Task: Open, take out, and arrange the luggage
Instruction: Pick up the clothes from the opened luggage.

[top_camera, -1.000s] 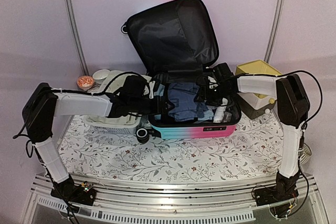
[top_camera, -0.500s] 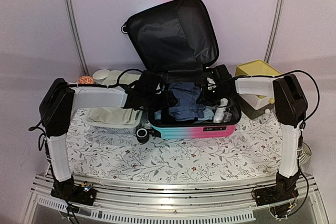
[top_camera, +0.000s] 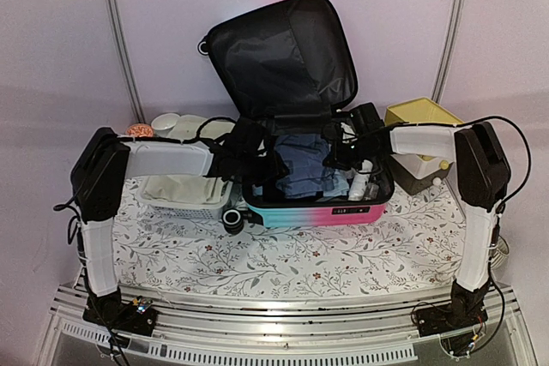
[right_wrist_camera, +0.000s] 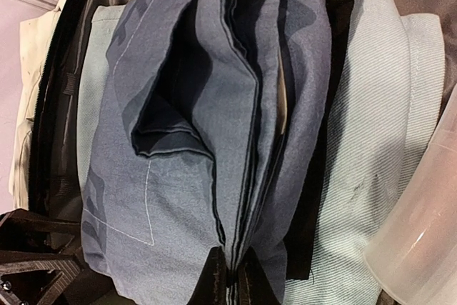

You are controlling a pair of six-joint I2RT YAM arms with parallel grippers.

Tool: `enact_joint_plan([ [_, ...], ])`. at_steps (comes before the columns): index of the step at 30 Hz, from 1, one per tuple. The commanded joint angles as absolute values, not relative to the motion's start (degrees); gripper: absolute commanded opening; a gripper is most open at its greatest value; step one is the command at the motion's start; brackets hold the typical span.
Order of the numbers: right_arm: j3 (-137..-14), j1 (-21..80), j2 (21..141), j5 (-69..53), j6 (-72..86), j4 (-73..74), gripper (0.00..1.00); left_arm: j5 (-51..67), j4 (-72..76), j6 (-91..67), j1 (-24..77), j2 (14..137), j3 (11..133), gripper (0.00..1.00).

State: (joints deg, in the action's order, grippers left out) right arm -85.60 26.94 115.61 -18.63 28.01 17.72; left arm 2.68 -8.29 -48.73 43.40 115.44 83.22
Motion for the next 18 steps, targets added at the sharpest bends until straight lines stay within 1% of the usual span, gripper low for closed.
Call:
enact_joint_plan([
  [1, -84.82, 27.42, 113.65, -20.52, 27.64, 16.97, 0.03, 7.07, -8.23, -50.19, 43.64, 119.13, 85.87, 0.43],
  [6, -84.81, 27.42, 113.26, -20.56, 27.48, 17.15, 0.04, 5.60, -13.08, -51.86, 43.63, 121.64, 89.40, 0.63],
  [7, -84.88, 27.42, 113.14, -20.50, 27.43, 17.22, 0.04, 4.79, -13.83, -52.13, 43.61, 121.67, 89.76, 0.65],
  [9, -84.98, 27.42, 112.99, -20.41, 27.37, 17.42, 0.04, 3.54, -13.85, -52.21, 43.60, 121.28, 89.68, 0.65],
  [11, -84.99, 27.47, 112.94, -20.41, 27.25, 17.56, 0.04, 3.56, -12.93, -52.13, 43.60, 120.84, 88.88, 0.55],
  [14, -84.99, 27.42, 112.94, -20.54, 27.09, 17.76, 0.04, 6.39, -9.41, -51.83, 43.55, 120.72, 87.91, 0.28],
  [18, -85.09, 27.38, 112.51, -21.53, 27.03, 18.14, 0.03, 10.62, -8.20, -50.70, 43.31, 123.18, 90.72, 0.13],
])
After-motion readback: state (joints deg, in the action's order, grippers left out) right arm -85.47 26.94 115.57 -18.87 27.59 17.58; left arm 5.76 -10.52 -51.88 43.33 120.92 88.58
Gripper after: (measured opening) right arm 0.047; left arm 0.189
